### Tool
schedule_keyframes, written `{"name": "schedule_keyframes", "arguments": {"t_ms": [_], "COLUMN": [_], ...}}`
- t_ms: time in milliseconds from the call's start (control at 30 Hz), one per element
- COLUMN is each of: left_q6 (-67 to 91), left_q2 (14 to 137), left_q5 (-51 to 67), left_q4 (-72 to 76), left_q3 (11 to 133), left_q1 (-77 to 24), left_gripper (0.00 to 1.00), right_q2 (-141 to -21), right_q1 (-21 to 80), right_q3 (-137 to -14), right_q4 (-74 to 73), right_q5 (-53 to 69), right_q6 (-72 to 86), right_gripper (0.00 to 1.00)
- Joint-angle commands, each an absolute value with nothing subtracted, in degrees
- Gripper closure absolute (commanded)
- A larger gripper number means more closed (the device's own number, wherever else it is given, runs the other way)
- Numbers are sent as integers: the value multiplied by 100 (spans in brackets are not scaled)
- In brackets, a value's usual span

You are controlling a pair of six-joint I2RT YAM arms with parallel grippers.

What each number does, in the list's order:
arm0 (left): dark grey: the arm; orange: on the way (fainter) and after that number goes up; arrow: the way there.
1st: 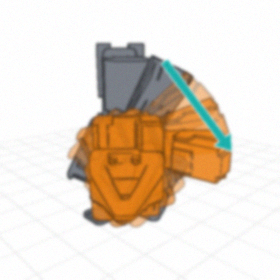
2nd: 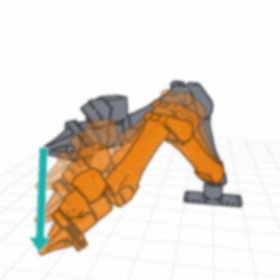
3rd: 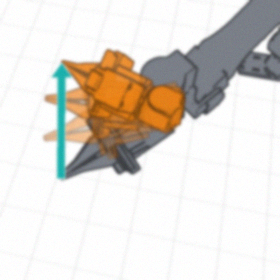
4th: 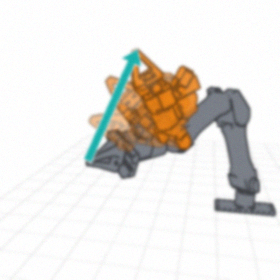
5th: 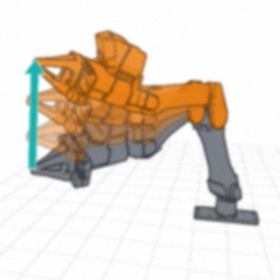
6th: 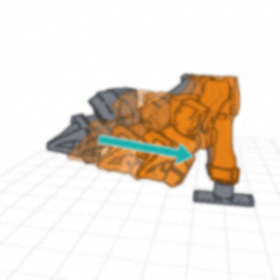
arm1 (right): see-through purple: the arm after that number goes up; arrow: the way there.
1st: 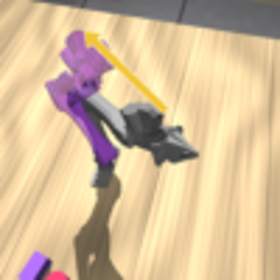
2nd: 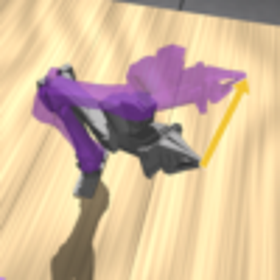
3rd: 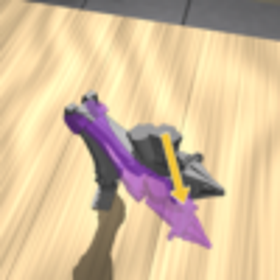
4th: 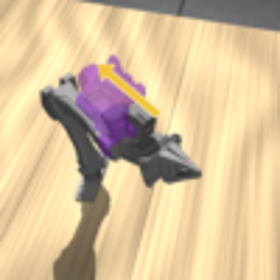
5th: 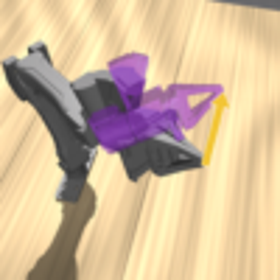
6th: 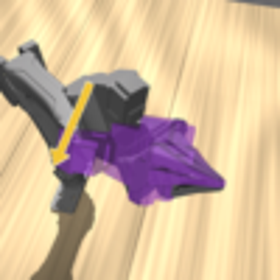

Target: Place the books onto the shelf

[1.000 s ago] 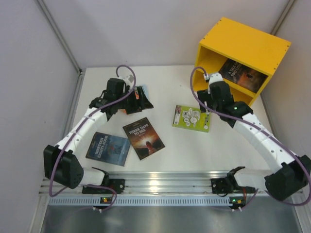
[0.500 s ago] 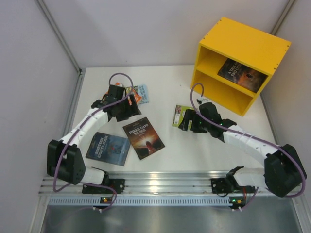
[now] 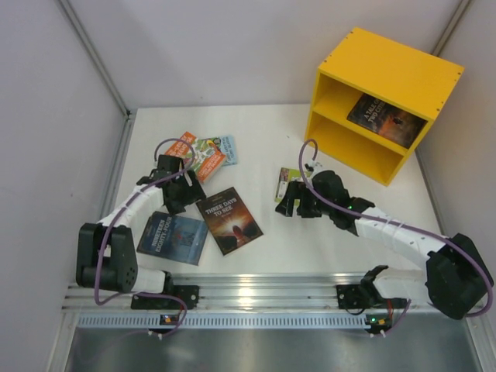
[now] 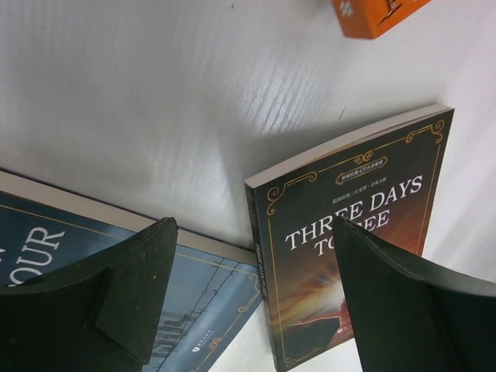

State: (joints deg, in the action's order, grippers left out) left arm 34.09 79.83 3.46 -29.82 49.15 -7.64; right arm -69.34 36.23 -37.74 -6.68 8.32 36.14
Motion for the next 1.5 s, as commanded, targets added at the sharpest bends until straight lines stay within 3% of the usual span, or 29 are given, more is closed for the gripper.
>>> {"name": "schedule_keyframes", "arguments": {"t_ms": [0,500,633,667,700,767,800,867,1200,1467], "left_q6": [3401,3454,3533,3551,3586,3682,3865,4121,5579,6055], "left_q2": [7822,8542,8657,8675,8692,8657,8579,8438,7998,7858], "left_q5": [860,1695,1950,2003,2065,2337,2442,2714,1540,1108], "left_q4": [-2146,-1002,-739,-730,-729,-694,-686,-659,-2038,-2320], "left_q3": [4554,4131,4026,4017,4025,4069,4095,4183,5589,5818], "left_q1": [-677,-598,-598,-598,-598,-606,-606,-659,-2029,-2443], "left_gripper": [13,23,34,39,56,70,84,100,100,100], "right_q2": [-6618,-6196,-6144,-6144,-6144,-6144,-6152,-6214,-7891,-9096], "right_q1": [3691,3700,3718,3718,3726,3805,3858,4156,6676,7664], "right_q3": [-3753,-3718,-3735,-3753,-3779,-3928,-3990,-4261,-6573,-7575], "right_q4": [-325,-519,-562,-658,-711,-834,-957,-1150,-2461,-3162], "right_q5": [870,668,624,572,536,388,300,-59,-2917,-4260], "right_q6": [3516,3463,3445,3411,3375,3209,3130,2841,1996,1722], "right_gripper": [14,13,13,13,12,12,12,14,30,41]}}
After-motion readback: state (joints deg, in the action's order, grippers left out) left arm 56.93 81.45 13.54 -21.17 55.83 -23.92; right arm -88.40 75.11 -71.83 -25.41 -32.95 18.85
